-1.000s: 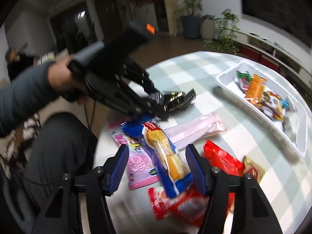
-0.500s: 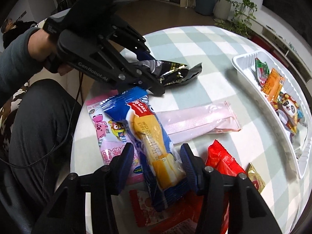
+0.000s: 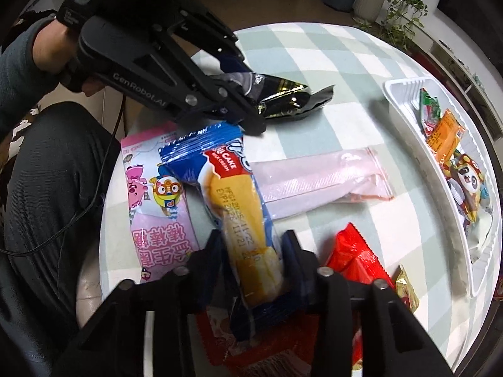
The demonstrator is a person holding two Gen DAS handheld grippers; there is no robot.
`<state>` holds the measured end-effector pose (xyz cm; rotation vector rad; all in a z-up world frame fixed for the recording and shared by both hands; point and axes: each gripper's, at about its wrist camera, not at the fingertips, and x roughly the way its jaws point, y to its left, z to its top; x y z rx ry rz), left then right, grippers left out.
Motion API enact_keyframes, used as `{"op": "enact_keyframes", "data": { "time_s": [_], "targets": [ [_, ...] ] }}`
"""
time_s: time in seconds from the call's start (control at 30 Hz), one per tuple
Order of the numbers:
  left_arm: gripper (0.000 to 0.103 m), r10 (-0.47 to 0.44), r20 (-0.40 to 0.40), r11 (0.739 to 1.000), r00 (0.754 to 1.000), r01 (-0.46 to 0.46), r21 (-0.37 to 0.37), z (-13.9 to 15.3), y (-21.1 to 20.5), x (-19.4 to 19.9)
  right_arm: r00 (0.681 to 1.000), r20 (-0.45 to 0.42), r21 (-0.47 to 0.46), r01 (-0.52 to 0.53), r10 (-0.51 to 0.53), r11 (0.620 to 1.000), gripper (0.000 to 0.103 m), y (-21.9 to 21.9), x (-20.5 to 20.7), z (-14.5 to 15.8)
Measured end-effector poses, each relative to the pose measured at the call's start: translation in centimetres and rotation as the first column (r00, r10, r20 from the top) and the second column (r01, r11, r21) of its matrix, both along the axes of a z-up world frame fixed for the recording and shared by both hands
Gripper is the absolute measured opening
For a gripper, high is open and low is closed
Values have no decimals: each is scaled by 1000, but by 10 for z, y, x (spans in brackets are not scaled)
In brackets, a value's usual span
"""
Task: Organize snacks
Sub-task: 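Lift and carry the black bag and cake packet to the tray with both tools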
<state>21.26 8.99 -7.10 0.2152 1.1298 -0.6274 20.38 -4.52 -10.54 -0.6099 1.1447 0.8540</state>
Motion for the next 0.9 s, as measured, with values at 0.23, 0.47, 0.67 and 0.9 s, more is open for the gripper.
{"op": "enact_keyframes", "data": {
  "time_s": [0.23,0.47,0.67,0.9],
  "targets": [
    [30,18,1,1000,1000,-18,-8,1,1,-1,999,-2,67,49,-49,997,34,-13,-4,9],
    [29,40,-12,998,999,-41,-50,2,5,0,983,-67,236,182,-171,955,34,-44,-2,24],
    [29,80,-40,988,996,-85,-131,5,14,0,939,-202,416,339,-277,844,34,-72,5,26],
    [29,115,-90,945,989,-136,-296,15,27,1,860,-379,582,509,-343,634,34,-109,19,25]
  ]
}}
